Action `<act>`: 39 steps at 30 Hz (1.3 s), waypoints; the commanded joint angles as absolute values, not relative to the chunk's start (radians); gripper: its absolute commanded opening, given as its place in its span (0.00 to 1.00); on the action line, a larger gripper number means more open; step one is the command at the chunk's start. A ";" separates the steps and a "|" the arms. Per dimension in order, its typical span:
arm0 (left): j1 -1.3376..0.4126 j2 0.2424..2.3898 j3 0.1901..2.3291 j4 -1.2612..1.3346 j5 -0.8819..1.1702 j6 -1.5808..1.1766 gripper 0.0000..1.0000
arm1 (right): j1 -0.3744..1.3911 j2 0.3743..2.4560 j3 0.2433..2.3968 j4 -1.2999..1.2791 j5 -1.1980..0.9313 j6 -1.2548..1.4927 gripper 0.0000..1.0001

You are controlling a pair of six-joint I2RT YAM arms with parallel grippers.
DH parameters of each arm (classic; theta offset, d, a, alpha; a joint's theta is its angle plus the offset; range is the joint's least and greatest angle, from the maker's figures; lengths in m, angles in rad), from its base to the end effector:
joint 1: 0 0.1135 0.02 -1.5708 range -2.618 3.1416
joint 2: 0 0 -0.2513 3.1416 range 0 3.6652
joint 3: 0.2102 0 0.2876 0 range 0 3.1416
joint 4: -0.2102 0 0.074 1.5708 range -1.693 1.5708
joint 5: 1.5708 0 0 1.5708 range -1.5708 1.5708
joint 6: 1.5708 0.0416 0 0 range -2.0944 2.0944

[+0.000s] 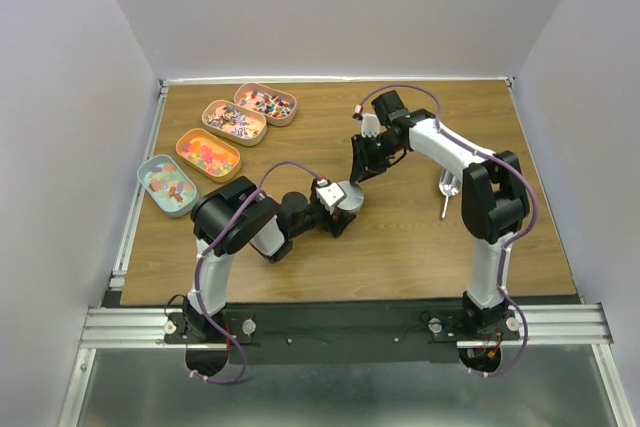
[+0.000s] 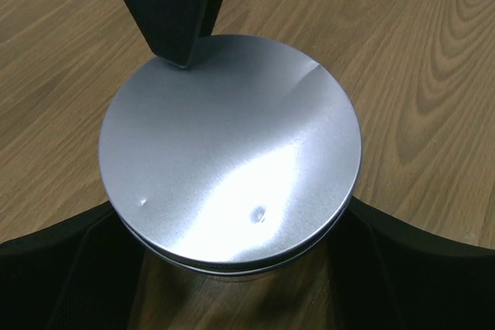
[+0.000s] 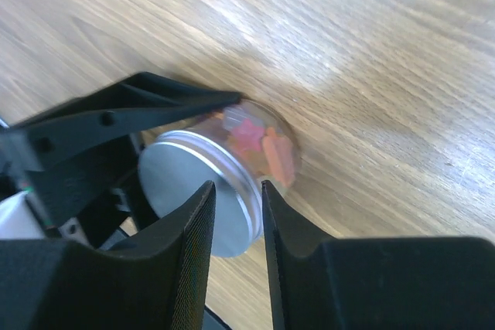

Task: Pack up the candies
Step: Screw the bottle lid onto the packing bottle.

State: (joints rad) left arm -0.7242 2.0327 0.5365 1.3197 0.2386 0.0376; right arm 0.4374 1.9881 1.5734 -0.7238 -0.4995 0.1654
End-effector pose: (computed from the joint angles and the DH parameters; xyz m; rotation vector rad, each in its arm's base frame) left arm 0.2372 -0.2230 0.0424 0.8309 1.5923 -0.7055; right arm 0.3990 0.2086 0.1845 -0.5264 2.7085 0.8506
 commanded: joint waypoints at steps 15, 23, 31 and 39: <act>-0.727 2.019 0.558 1.388 0.227 0.054 0.66 | 0.465 1.973 1.477 -0.811 -0.571 0.113 0.20; -0.729 2.017 0.561 1.381 0.225 0.055 0.66 | 0.486 1.875 1.345 -0.770 -0.500 0.222 0.06; -0.727 2.014 0.558 1.379 0.222 0.051 0.66 | 0.500 1.829 1.301 -0.710 -0.401 0.328 0.03; -0.729 1.991 0.543 1.365 0.167 0.014 0.67 | 0.393 1.724 1.351 -0.715 -0.348 0.313 0.44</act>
State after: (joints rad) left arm -0.7223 2.0327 0.5442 1.3102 0.2218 0.0303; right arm 0.4473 1.8149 1.3094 -0.7265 -0.4221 0.3107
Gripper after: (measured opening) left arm 0.883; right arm 0.342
